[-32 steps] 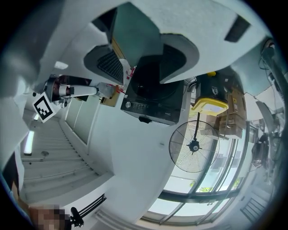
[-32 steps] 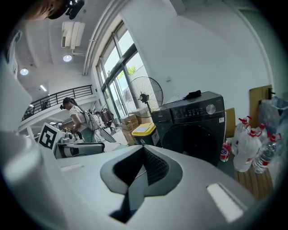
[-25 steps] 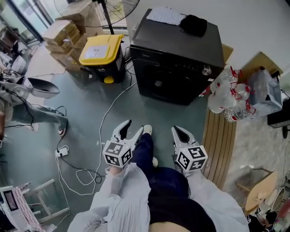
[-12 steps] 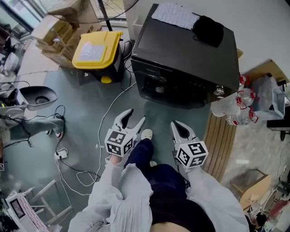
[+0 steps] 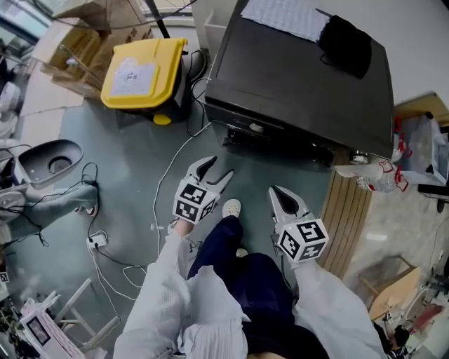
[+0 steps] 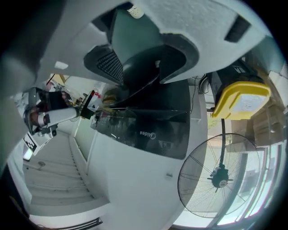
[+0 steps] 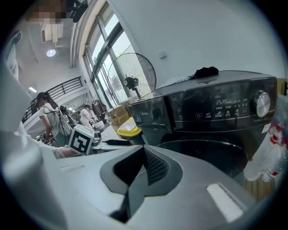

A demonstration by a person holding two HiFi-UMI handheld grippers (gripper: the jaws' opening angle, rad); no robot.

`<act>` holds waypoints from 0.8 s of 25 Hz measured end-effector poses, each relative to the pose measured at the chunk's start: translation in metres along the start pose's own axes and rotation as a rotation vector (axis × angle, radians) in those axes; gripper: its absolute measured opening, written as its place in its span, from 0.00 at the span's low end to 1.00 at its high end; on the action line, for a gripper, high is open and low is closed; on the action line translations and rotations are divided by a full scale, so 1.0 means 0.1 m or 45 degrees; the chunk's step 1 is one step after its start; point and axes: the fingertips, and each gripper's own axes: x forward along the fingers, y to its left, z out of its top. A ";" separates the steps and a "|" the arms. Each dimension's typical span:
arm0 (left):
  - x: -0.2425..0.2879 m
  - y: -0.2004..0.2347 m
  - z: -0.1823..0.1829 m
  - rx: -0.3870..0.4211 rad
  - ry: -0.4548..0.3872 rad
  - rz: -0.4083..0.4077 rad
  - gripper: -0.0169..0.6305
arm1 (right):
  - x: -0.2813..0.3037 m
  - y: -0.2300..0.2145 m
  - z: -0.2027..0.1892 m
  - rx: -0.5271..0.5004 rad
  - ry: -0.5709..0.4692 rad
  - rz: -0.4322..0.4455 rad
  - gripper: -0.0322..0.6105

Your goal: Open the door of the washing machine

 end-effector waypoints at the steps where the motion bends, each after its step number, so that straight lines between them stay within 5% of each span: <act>1: 0.12 0.06 -0.04 0.020 0.026 -0.012 0.40 | 0.06 -0.03 -0.02 0.011 0.007 0.001 0.06; 16: 1.28 0.52 -0.39 0.308 0.232 -0.102 0.40 | 0.72 -0.33 -0.29 0.063 0.102 0.023 0.06; 20: 1.43 0.52 -0.49 0.406 0.325 -0.131 0.31 | 0.80 -0.39 -0.30 0.067 0.112 0.027 0.06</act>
